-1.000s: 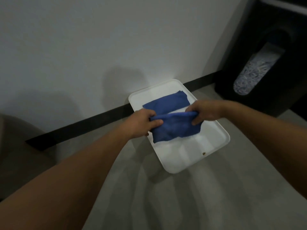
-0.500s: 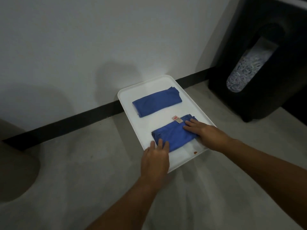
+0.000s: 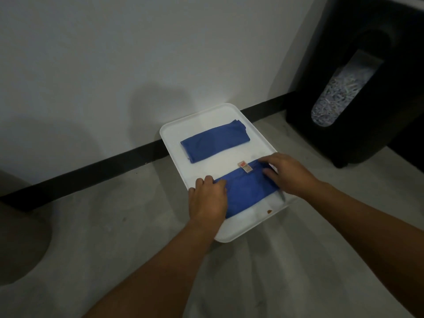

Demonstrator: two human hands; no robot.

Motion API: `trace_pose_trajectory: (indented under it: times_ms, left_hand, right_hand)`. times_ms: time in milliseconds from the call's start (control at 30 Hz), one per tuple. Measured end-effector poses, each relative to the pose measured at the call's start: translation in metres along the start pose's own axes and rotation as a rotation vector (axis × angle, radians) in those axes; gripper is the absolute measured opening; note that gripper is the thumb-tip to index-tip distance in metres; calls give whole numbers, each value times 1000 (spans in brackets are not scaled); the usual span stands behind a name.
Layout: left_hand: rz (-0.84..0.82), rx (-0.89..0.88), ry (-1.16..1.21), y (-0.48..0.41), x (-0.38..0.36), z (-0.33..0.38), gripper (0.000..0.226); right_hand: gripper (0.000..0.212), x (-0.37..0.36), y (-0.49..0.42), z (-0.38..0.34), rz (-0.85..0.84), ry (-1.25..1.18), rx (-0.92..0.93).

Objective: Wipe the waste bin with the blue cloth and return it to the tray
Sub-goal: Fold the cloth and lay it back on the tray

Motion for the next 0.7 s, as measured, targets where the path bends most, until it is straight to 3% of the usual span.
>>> trace_pose_trajectory:
  times_ms: [100, 167, 400, 567, 700]
  left_hand:
    - [3, 58, 65, -7, 2, -11, 29]
    - [46, 88, 92, -9, 5, -16, 27]
    - [122, 70, 224, 26, 46, -10, 34]
    - [161, 90, 128, 93, 185, 1, 47]
    - [362, 39, -17, 122, 364, 34, 65]
  right_hand:
    - [9, -8, -7, -1, 0, -31, -51]
    - [7, -8, -12, -3, 54, -59, -77]
    - [37, 10, 32, -11, 83, -23, -213]
    - [51, 85, 110, -82, -50, 64, -62]
    - [65, 225, 132, -183, 117, 0, 84]
Point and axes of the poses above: each hand's wrist, its own y-axis away from the middle knuckle, its own x-axis out of the back of the hand, z = x × y, the point moved 8 cm from there along -y, towards the middle knuckle, and after that the axes turned 14 degrees about -x, right-handed, at the moved point
